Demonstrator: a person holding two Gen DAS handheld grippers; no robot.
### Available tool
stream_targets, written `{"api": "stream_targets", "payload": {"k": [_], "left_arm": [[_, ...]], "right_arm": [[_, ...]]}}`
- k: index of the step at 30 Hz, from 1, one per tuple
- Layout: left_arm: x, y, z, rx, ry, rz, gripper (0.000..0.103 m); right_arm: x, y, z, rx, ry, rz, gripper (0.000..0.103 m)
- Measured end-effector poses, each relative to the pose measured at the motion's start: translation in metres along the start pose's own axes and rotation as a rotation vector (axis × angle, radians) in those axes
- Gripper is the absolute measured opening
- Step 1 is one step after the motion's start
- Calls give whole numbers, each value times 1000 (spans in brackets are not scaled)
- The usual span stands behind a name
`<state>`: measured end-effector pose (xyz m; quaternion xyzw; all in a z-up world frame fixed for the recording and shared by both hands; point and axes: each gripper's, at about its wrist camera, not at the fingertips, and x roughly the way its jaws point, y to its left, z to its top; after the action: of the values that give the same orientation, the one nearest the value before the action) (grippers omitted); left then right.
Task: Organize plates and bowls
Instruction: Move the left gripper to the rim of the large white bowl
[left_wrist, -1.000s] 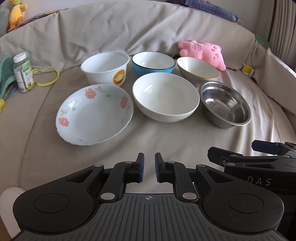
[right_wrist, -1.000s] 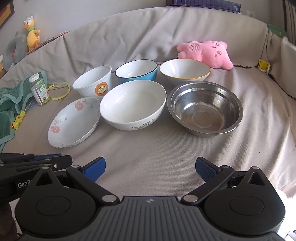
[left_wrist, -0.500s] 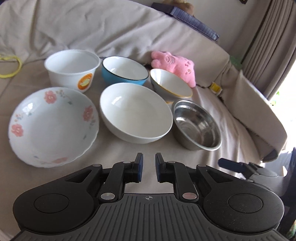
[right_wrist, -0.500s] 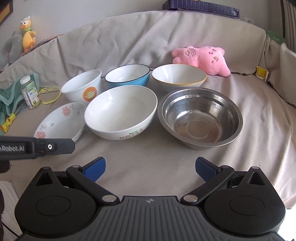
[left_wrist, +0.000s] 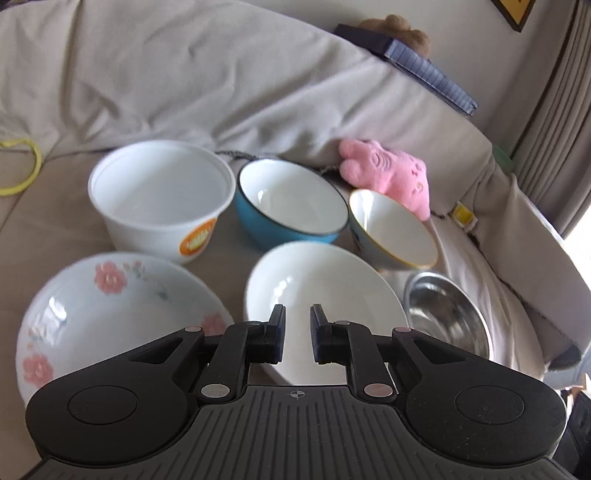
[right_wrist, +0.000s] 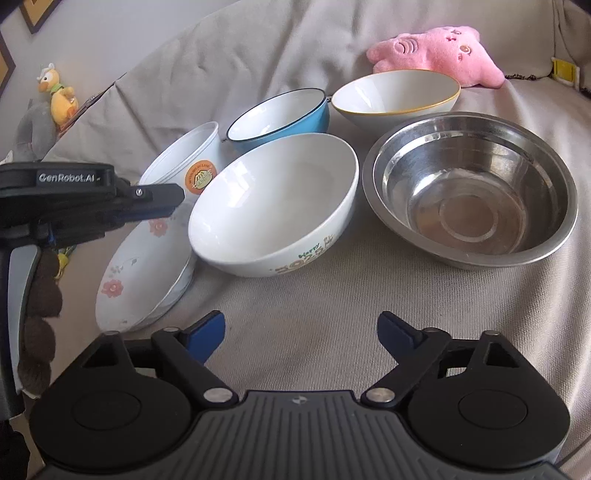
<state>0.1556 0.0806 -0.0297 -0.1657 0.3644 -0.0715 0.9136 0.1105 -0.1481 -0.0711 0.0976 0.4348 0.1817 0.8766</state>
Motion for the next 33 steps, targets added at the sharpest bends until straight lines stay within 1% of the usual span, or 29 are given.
{"api": "stream_targets", "payload": {"k": [1, 2, 4, 7, 10, 12, 13, 15, 16, 20, 24, 26, 27, 29, 33], "left_arm": [[8, 1, 7, 2, -9, 8, 16], [15, 3, 12, 0, -9, 9, 16], [30, 6, 21, -11, -8, 16, 16], [46, 10, 30, -8, -27, 46, 16], [63, 12, 35, 9, -14, 87, 16], [73, 15, 36, 3, 9, 78, 16], [76, 16, 36, -1, 21, 58, 20], [83, 18, 35, 4, 53, 31, 20], [85, 17, 35, 14, 62, 28, 22], [87, 16, 30, 43, 78, 30, 25], [85, 15, 29, 50, 92, 29, 28], [93, 18, 28, 22, 123, 34, 28], [98, 20, 28, -1, 142, 36, 30], [107, 20, 28, -20, 179, 40, 33], [107, 10, 28, 2, 209, 77, 36]], "right_arm": [[1, 1, 2, 2, -10, -10, 73], [3, 2, 4, 11, -16, -15, 64], [7, -1, 9, 45, -25, -14, 59], [12, -9, 15, 118, -35, 3, 59], [24, -13, 21, 184, 14, 75, 59], [27, -10, 19, 199, 30, 91, 59], [27, -8, 17, 191, 31, 103, 59], [21, -5, 12, 171, 25, 139, 60], [17, -5, 11, 171, 12, 150, 61], [6, -12, 12, 190, -69, 123, 61], [25, -22, 26, 267, -63, 94, 61], [35, -26, 29, 292, -76, 102, 56], [39, -24, 30, 298, -91, 112, 54], [45, -26, 30, 305, -107, 109, 53], [43, -32, 26, 274, -115, 131, 51]]}}
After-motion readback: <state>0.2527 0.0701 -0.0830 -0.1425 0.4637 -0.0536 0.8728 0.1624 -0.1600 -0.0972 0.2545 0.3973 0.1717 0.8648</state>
